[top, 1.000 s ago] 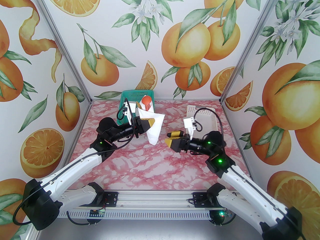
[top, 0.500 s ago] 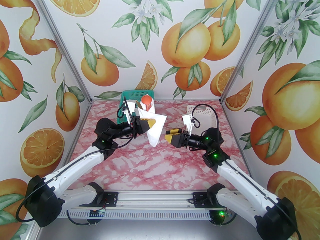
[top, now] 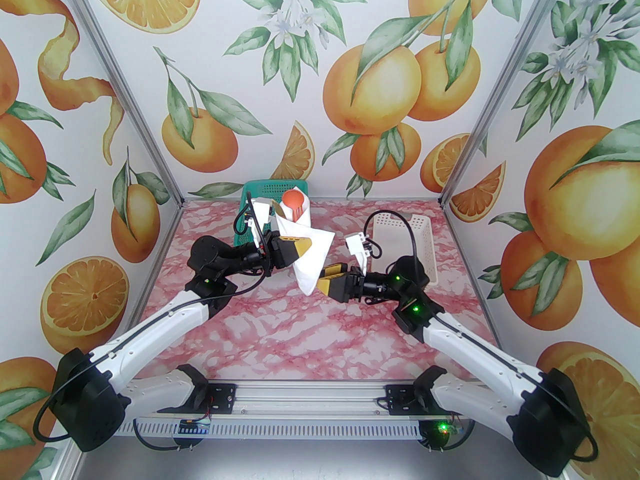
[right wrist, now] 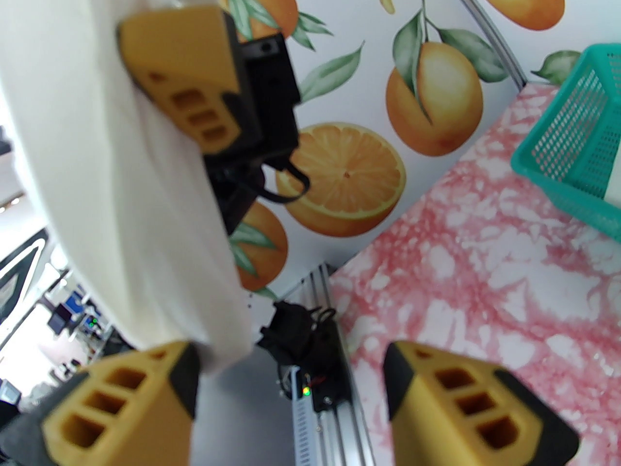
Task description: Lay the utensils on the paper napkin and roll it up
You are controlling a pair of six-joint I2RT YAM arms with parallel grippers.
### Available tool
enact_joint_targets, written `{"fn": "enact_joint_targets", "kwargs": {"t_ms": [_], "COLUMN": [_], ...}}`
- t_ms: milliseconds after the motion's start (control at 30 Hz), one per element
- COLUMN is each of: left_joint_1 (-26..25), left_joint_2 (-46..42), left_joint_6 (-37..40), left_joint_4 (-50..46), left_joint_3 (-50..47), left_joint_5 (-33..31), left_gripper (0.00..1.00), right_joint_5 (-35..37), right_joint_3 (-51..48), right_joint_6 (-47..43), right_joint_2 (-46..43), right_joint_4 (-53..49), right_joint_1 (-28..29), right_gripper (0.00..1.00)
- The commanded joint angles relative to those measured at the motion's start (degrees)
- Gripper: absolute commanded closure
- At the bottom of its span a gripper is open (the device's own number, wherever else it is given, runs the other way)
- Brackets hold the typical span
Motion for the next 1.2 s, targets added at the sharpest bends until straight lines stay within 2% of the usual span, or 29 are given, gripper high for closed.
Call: {"fn": "enact_joint_targets", "kwargs": {"t_ms": [0,467,767,1067,1167], "left_joint_1": [0.1,-0.4,-0.7,-0.5,-0.4], "left_joint_2": [0.1,0.8,0.9,-0.7,-1.2], "left_joint_6": [-0.3,-0.7,-0.3,2.0,2.6], "left_joint_4": [2.7,3.0,2.8,-0.1,-0.9], "left_joint_3": [2.1,2.3,2.2,2.1,1.8], "left_joint_5": [0.8,1.8,1.0,-0.3,-0.9], "left_gripper": [1.00,1.00,1.00,1.00,1.00], "right_joint_5": [0.1,-1.0,-1.4,1.3,1.7], "right_joint_3": [1.8,4.5,4.7,1.7,1.1], "right_joint_6": [-1.0,0.0,1.9,-6.3,-9.8], "right_joint_2": [0.6,3.5,6.5,0.6,-4.3], "right_joint_4": [3.5,7.0,10.7,-4.9,-13.8], "right_joint_1": [0.7,1.9,3.4,1.9,-0.5], "right_gripper": [0.33,0.34,0.50,0.52,0.48]}}
